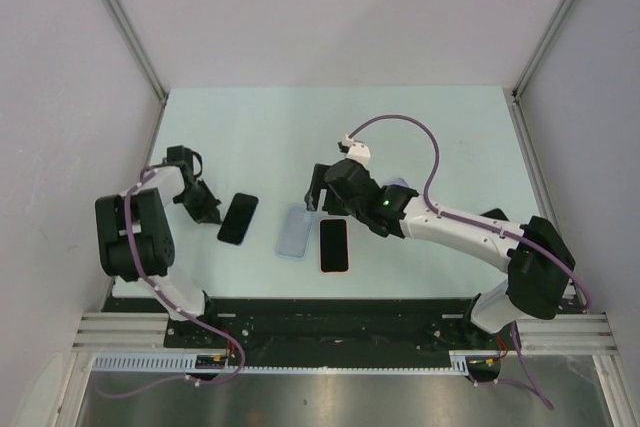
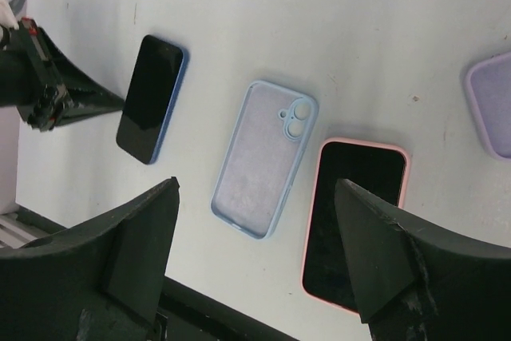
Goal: Put the phone into the phone case
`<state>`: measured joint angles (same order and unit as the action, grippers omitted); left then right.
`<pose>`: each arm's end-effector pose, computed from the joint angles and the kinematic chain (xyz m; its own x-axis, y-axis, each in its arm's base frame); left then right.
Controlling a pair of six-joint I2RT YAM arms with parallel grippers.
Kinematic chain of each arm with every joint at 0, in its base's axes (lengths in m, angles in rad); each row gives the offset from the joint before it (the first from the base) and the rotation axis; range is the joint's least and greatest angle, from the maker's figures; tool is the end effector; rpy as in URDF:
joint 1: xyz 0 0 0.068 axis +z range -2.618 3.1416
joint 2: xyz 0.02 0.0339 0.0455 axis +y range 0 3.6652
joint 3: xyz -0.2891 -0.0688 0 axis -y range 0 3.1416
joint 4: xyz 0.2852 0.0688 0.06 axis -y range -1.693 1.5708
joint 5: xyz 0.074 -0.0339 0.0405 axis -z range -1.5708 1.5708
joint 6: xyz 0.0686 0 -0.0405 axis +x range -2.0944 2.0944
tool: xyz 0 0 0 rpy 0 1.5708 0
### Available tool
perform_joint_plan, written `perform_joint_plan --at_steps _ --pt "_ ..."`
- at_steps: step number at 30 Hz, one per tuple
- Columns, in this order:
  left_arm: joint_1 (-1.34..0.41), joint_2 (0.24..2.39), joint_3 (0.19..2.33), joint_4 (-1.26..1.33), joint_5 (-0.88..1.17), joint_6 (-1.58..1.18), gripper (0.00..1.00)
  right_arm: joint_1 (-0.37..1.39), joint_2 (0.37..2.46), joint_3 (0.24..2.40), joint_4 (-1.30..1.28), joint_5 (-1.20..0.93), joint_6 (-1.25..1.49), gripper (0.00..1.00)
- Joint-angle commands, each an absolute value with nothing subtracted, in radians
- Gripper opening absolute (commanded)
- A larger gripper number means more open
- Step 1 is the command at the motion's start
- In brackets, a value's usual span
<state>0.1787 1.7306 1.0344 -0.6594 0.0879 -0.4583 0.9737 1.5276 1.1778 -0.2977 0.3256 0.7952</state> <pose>0.3491 0.0569 0.1230 -0.7920 -0.5909 -0.1536 -0.5676 0.8053 -0.1714 0.2469 0.3241 0.2771 -0.6945 0.1817 -0.6962 -0.2060 0.8769 0.4344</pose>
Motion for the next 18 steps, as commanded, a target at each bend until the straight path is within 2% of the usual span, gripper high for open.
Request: perform_joint_plan --at_steps 1,3,5,6,7,9,10,12,18 --pt "0.144 1.573 0.867 -0.657 0.239 -0.459 0.00 0.992 1.491 1.158 -0.256 0.344 0.787 0.82" --pt "0.129 1.501 0.847 -0.660 0.247 -0.462 0.00 0.997 1.493 1.157 -0.247 0.341 0.778 0.82" --pt "0.110 1.453 0.848 -0.672 0.218 -0.453 0.11 1.008 1.494 1.157 -0.242 0.341 0.772 0.82" --pt "0.106 1.406 0.853 -0.675 0.198 -0.443 0.22 1.012 1.496 1.157 -0.238 0.341 0.762 0.82" --pt "0.100 1.388 0.867 -0.681 0.160 -0.425 0.55 1.017 1.496 1.157 -0.233 0.341 0.756 0.82" --pt "0.092 1.361 0.888 -0.695 0.112 -0.410 0.79 1.023 1.497 1.157 -0.230 0.341 0.746 0.82" --pt "0.081 1.358 0.906 -0.702 0.074 -0.393 0.96 1.025 1.499 1.157 -0.227 0.341 0.741 0.82" --pt "0.071 1.367 0.920 -0.709 0.060 -0.365 1.00 1.026 1.499 1.157 -0.229 0.339 0.738 0.82" --pt "-0.020 1.466 0.992 -0.719 0.020 -0.278 0.98 1.029 1.496 1.157 -0.233 0.350 0.732 0.82"
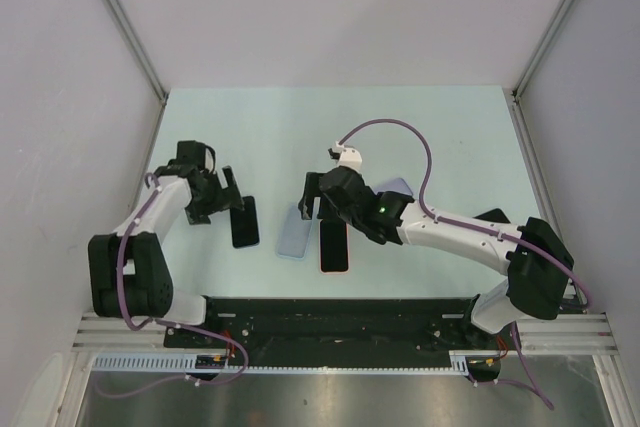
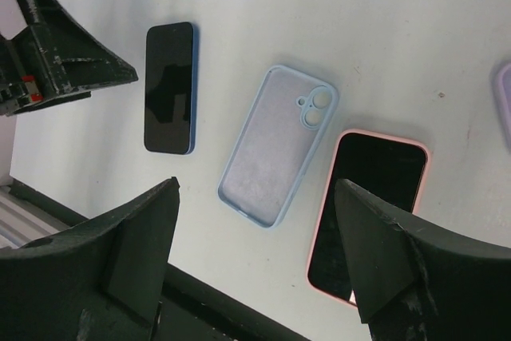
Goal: Put the phone into the phone case
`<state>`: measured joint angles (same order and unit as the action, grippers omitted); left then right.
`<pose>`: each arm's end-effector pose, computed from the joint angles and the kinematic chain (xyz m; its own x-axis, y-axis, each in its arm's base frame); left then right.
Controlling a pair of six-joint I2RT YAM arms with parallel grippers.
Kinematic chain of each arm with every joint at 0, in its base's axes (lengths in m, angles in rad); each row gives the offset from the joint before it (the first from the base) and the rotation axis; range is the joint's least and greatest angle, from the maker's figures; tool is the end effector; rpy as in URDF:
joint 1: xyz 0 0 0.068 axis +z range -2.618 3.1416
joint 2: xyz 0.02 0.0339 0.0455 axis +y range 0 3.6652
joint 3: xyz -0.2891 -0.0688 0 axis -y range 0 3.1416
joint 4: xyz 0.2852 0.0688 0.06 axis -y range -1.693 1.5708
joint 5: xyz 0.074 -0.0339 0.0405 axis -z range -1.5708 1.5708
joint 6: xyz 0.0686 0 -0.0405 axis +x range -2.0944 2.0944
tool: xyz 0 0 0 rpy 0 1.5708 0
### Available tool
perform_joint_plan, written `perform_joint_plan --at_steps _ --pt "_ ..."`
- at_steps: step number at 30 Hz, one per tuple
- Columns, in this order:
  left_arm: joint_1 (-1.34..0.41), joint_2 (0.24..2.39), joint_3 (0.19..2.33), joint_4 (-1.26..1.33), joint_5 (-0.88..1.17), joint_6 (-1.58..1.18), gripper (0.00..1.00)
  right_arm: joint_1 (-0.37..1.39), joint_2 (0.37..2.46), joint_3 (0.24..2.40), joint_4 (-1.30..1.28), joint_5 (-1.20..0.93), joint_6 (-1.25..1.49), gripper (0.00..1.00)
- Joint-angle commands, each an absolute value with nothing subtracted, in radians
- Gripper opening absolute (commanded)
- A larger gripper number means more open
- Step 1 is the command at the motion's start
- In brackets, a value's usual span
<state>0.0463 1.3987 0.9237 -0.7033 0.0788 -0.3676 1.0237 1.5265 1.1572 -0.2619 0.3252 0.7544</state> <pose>0.3059 0.0088 0.1897 -0.8555 -0.3983 -0.3308 -0.3467 0.9152 -0.2053 0.2305 0.3362 0.2733 -0.6860 0.1212 -0.7174 -0.2817 0.8649 0.4155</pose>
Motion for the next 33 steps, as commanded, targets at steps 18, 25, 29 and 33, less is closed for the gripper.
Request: perform_joint_plan --at_steps 18,25,29,33 --pt "-0.163 1.660 1.088 -0.727 -0.066 -0.216 0.96 1.054 1.463 1.157 -0.268 0.414 0.687 0.83" --pt "-0.166 1.716 1.095 -0.713 -0.047 -0.219 0.90 1.055 1.460 1.155 -0.276 0.419 0.684 0.83" --pt "-0.167 1.738 1.104 -0.718 -0.058 -0.219 0.88 1.054 1.450 1.151 -0.279 0.428 0.683 0.83" --pt "-0.172 1.761 1.115 -0.722 -0.069 -0.222 0.85 1.049 1.439 1.141 -0.281 0.431 0.677 0.83"
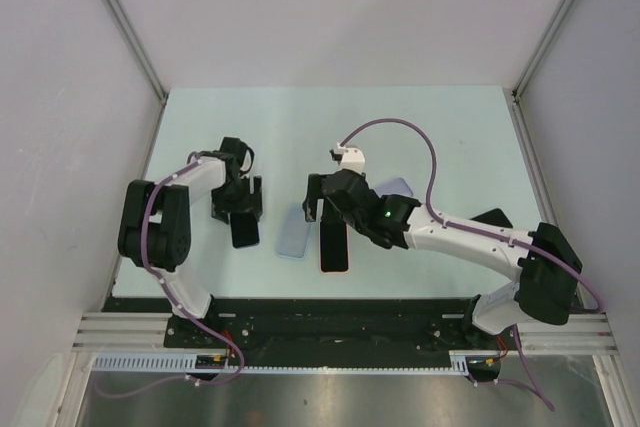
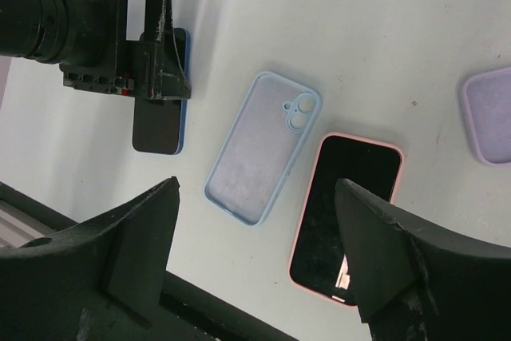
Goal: Put the phone into the phone case
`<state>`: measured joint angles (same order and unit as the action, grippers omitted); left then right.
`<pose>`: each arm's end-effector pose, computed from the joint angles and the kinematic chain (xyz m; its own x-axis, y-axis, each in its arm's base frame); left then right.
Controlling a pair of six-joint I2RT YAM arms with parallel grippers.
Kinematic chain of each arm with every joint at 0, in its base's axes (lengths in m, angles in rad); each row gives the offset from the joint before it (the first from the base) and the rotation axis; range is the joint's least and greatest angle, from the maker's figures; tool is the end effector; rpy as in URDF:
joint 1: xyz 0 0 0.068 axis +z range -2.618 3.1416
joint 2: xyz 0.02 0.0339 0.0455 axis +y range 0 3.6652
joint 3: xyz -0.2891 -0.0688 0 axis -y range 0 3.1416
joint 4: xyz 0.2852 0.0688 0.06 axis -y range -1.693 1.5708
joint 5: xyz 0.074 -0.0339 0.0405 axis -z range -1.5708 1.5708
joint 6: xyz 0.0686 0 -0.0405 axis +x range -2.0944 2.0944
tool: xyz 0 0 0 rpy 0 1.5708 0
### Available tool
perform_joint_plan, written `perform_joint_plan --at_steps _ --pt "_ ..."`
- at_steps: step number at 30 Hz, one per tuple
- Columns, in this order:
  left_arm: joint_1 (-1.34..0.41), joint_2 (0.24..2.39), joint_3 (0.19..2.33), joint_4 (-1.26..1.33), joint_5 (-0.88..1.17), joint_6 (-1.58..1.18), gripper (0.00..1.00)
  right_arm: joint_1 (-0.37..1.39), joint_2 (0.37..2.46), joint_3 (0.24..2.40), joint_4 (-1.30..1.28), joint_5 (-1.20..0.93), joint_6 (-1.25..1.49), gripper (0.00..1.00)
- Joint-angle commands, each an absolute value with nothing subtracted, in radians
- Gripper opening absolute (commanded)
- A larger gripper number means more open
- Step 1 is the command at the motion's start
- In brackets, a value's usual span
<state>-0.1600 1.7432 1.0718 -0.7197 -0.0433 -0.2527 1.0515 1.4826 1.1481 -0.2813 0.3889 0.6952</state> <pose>0.3516 -0.0537 0.1276 -0.9784 -0.0951 -0.1837 -0.0961 0.9954 -0.0034 0.2190 0.3308 0.2851 -0.6363 0.0812 -0.7672 -0.3153 0.8802 0.3547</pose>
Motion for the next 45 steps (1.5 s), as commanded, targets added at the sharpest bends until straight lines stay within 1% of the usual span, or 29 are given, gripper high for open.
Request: perform_joint_plan --at_steps 1,7,10,11,14,19,23,28,34,38,45 --pt "-0.173 1.770 1.117 -0.724 -0.074 -0.224 0.85 1.048 1.436 1.140 -0.281 0.433 0.675 0.83" --pt "-0.175 1.799 1.118 -0.733 -0.094 -0.236 0.80 1.042 1.419 1.132 -0.272 0.428 0.676 0.83" --pt "-0.176 1.795 1.117 -0.738 -0.098 -0.238 0.74 1.042 1.420 1.127 -0.271 0.423 0.683 0.83" --pt "-0.178 1.790 1.117 -0.739 -0.098 -0.241 0.70 1.042 1.420 1.127 -0.273 0.422 0.683 0.83" --pt "-0.181 1.770 1.118 -0.744 -0.087 -0.242 0.64 1.043 1.416 1.123 -0.278 0.423 0.686 0.83" --pt "-0.183 1.726 1.120 -0.756 -0.034 -0.245 0.56 1.045 1.404 1.117 -0.282 0.428 0.690 0.83" --pt "-0.187 1.684 1.124 -0.773 0.038 -0.245 0.48 1.042 1.407 1.112 -0.284 0.428 0.695 0.83" --pt "-0.196 1.617 1.141 -0.811 0.060 -0.236 0.42 1.042 1.417 1.109 -0.284 0.426 0.706 0.83" --pt "-0.210 1.565 1.160 -0.853 0.090 -0.224 0.27 1.035 1.434 1.109 -0.281 0.425 0.709 0.83" --pt "-0.232 1.549 1.158 -0.871 0.110 -0.222 0.23 1.032 1.442 1.109 -0.288 0.422 0.710 0.83" --pt "-0.333 1.523 1.166 -0.862 0.161 -0.267 0.22 1.014 1.431 1.082 -0.305 0.430 0.733 0.83"
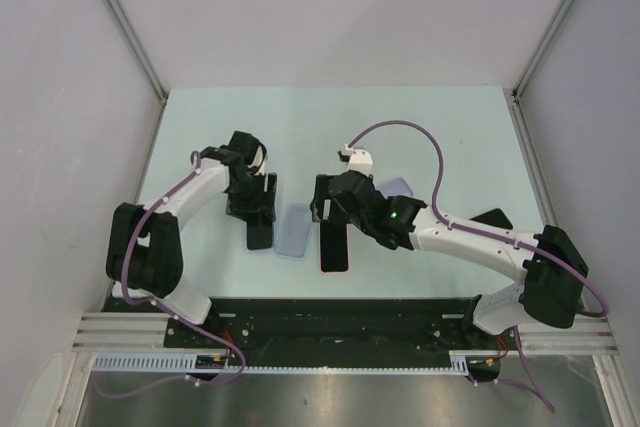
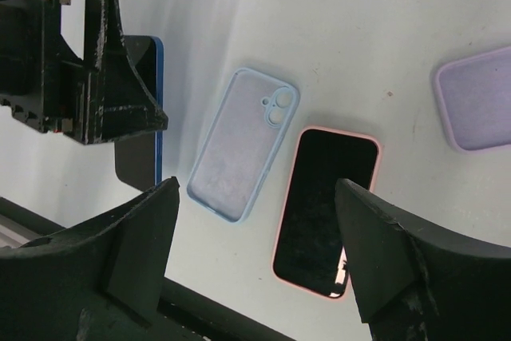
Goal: Put the phone into the phone case
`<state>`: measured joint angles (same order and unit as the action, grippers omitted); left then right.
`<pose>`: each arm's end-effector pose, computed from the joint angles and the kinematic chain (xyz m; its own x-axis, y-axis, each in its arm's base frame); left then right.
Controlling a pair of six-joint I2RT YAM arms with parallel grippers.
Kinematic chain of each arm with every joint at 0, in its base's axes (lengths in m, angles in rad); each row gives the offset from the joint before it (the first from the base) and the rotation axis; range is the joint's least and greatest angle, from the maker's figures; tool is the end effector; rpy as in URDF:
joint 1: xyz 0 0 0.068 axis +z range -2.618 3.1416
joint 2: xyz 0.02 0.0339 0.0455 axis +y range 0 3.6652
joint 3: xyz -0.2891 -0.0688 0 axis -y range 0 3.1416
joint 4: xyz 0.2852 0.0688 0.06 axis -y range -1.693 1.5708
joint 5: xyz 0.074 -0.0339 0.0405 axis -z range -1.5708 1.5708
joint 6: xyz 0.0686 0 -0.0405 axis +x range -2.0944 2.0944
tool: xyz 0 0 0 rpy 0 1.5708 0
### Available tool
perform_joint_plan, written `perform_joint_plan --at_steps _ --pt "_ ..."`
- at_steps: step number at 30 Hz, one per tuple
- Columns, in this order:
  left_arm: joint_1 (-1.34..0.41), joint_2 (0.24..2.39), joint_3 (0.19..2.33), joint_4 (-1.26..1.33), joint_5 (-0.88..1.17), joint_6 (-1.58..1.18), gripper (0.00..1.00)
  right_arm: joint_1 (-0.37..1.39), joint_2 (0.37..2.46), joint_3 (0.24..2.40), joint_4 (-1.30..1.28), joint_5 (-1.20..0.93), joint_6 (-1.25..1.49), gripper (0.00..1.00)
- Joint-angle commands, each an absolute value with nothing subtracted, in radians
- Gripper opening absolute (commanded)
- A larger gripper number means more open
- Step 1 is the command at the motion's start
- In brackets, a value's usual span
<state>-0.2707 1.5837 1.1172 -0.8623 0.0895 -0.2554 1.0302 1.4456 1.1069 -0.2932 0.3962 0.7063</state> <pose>0.3255 -0.0967 0.1897 -0.9777 0.0102 -0.2099 0.0413 0.9886 -0.1445 0.2201 0.3153 0.2811 -0.6406 0.0961 -0.7618 -0.2825 0.8930 0.3503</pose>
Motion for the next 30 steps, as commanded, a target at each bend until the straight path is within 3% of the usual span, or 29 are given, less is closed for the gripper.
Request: perform_joint_plan --at_steps 1,10,22,30 --pt "-0.360 1.526 1.167 -0.847 0.160 -0.288 0.20 1.008 1.416 1.072 -0.299 0.420 0.750 0.83" --pt "-0.535 1.666 1.252 -0.787 0.141 -0.321 0.17 0.951 1.299 0.930 -0.212 0.377 0.775 0.83" --pt "-0.555 1.726 1.190 -0.666 0.106 -0.287 0.15 0.925 1.261 0.890 -0.199 0.365 0.782 0.83" --pt "-0.555 1.732 1.161 -0.687 0.052 -0.275 0.27 0.925 1.261 0.888 -0.204 0.357 0.793 0.82"
